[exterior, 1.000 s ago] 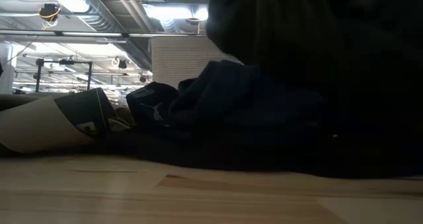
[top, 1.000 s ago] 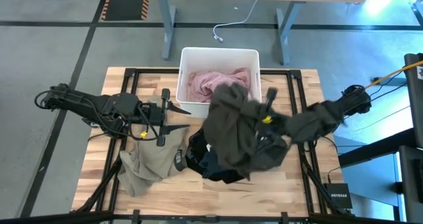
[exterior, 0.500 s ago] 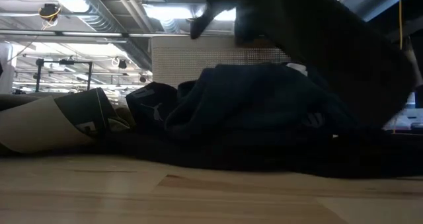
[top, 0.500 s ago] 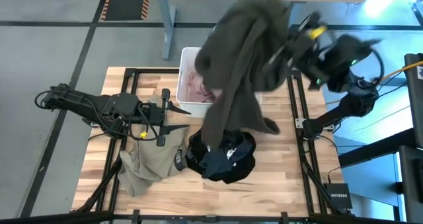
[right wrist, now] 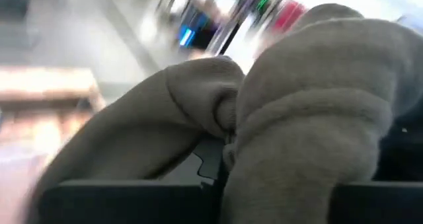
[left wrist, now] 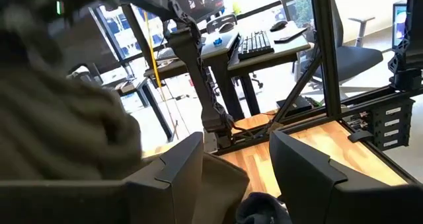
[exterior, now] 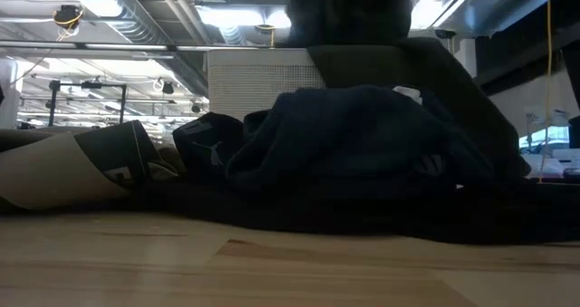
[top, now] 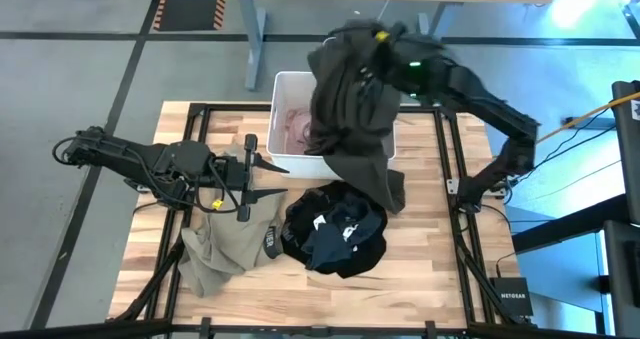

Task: Sort clothes
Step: Put the black hoodie into the white laundry bin

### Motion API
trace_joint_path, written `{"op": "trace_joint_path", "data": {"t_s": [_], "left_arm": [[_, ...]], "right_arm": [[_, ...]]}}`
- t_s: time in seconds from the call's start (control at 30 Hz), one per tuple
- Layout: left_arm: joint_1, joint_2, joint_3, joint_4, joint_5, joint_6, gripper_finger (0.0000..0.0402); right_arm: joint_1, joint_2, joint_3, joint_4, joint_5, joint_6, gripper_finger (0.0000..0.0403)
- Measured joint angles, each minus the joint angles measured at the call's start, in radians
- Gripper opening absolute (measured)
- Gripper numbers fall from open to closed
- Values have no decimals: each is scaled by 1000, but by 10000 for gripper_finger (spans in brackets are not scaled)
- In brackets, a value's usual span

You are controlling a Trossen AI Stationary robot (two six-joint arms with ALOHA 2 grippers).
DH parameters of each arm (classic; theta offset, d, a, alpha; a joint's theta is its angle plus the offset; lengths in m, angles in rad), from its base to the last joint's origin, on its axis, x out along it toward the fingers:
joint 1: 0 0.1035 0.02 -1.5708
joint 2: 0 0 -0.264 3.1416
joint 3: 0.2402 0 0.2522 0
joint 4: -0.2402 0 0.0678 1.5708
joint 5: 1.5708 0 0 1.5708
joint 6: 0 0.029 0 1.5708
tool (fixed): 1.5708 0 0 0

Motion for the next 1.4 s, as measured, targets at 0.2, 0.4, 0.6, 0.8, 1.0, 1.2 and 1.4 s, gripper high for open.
{"op": "trace_joint_path", "data": {"t_s": [0.2,0.4,0.6,0.8,1.0,1.2,1.4], "left_arm": [[0,0,0,0,0,1,170],[0,0,0,-18,0,-23,170],[0,2,1,-61,0,-29,170],[0,2,1,-55,0,-29,170],[0,2,1,-54,0,-50,170],[0,2,1,-56,0,-59,170],[0,2,1,-55,0,-58,170]], "right_arm": [[-20,143,1,-264,-14,85,93],[-3,202,1,-337,48,135,170],[52,166,25,-429,54,164,239],[149,97,84,-688,0,370,260],[313,34,46,-900,-29,630,261],[505,-68,-199,-878,3,812,261],[613,-205,-542,-791,52,1057,262]]}}
